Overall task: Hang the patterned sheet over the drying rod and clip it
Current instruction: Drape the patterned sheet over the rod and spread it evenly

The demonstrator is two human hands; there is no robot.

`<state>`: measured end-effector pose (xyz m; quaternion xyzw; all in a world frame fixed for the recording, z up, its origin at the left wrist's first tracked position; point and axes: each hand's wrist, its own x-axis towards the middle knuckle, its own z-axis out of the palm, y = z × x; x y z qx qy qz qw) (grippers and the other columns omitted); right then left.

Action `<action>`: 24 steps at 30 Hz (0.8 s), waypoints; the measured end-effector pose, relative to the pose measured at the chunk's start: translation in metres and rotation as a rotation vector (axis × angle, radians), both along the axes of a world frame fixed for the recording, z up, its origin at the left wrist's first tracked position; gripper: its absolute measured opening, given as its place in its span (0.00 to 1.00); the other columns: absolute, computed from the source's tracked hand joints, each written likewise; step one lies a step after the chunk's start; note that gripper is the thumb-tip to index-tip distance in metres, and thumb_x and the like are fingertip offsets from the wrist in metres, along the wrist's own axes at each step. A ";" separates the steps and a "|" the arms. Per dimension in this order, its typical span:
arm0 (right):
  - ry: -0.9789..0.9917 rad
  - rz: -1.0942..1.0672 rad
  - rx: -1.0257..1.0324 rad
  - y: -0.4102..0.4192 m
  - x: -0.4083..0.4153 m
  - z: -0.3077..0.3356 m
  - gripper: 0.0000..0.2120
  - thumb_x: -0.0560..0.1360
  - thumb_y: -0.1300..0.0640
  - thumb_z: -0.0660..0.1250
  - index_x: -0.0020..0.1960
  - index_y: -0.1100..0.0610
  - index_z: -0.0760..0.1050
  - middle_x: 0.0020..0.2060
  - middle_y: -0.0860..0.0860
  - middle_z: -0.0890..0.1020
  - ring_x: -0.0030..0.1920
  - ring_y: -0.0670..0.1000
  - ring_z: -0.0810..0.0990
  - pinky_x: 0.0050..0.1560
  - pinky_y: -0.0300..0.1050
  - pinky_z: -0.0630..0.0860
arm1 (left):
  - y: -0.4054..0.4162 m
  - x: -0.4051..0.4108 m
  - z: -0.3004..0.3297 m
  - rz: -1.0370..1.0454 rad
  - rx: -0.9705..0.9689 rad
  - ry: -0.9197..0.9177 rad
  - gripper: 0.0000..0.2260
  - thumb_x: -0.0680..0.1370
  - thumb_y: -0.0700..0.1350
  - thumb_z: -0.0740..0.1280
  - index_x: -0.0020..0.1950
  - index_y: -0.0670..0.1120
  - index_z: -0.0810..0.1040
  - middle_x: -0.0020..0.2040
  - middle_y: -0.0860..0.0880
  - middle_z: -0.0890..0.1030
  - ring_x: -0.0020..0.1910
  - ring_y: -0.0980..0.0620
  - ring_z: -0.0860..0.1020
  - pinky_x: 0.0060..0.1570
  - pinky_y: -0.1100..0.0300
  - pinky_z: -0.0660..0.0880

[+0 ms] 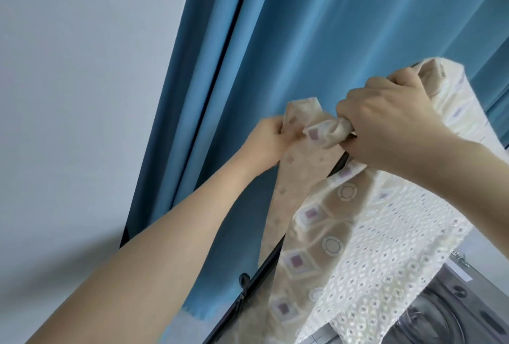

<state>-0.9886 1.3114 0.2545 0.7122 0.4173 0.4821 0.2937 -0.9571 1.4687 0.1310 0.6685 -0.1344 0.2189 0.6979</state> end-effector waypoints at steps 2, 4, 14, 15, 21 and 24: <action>0.017 -0.009 0.002 -0.003 0.005 -0.003 0.10 0.59 0.61 0.61 0.29 0.51 0.60 0.26 0.47 0.63 0.29 0.55 0.67 0.40 0.48 0.57 | 0.000 0.003 -0.017 0.020 0.284 -0.006 0.14 0.75 0.50 0.69 0.33 0.44 0.73 0.28 0.55 0.73 0.28 0.57 0.69 0.29 0.60 0.66; 0.032 -0.005 -0.005 -0.004 0.011 -0.004 0.07 0.57 0.61 0.63 0.27 0.53 0.65 0.25 0.47 0.69 0.28 0.56 0.72 0.40 0.48 0.58 | -0.001 0.016 -0.038 0.113 0.500 0.008 0.12 0.75 0.47 0.68 0.35 0.44 0.71 0.31 0.50 0.73 0.31 0.54 0.69 0.33 0.53 0.68; 0.039 0.149 -0.031 0.001 0.021 -0.007 0.20 0.57 0.63 0.75 0.29 0.53 0.62 0.22 0.50 0.66 0.25 0.56 0.65 0.37 0.49 0.63 | -0.032 0.035 -0.091 -0.579 0.610 0.296 0.27 0.78 0.49 0.70 0.74 0.57 0.64 0.64 0.63 0.71 0.64 0.62 0.69 0.66 0.63 0.66; 0.046 0.166 -0.040 -0.001 0.022 -0.008 0.20 0.59 0.61 0.75 0.30 0.54 0.62 0.23 0.50 0.66 0.25 0.56 0.66 0.38 0.50 0.63 | -0.036 0.039 -0.096 -0.552 0.654 0.314 0.23 0.78 0.52 0.68 0.72 0.55 0.68 0.60 0.63 0.73 0.62 0.61 0.71 0.63 0.63 0.66; 0.025 0.214 -0.037 -0.006 0.024 -0.011 0.23 0.64 0.57 0.76 0.34 0.53 0.59 0.26 0.49 0.65 0.27 0.57 0.69 0.39 0.50 0.62 | -0.036 0.062 -0.105 -0.324 -0.090 0.417 0.11 0.80 0.46 0.61 0.56 0.42 0.78 0.48 0.46 0.81 0.48 0.49 0.78 0.57 0.50 0.75; -0.031 0.170 -0.052 -0.001 0.025 -0.010 0.24 0.61 0.59 0.77 0.33 0.53 0.59 0.25 0.50 0.67 0.27 0.57 0.68 0.38 0.50 0.63 | -0.020 0.073 -0.087 -0.070 -0.478 0.468 0.11 0.80 0.37 0.54 0.54 0.39 0.76 0.46 0.40 0.79 0.46 0.43 0.77 0.49 0.48 0.74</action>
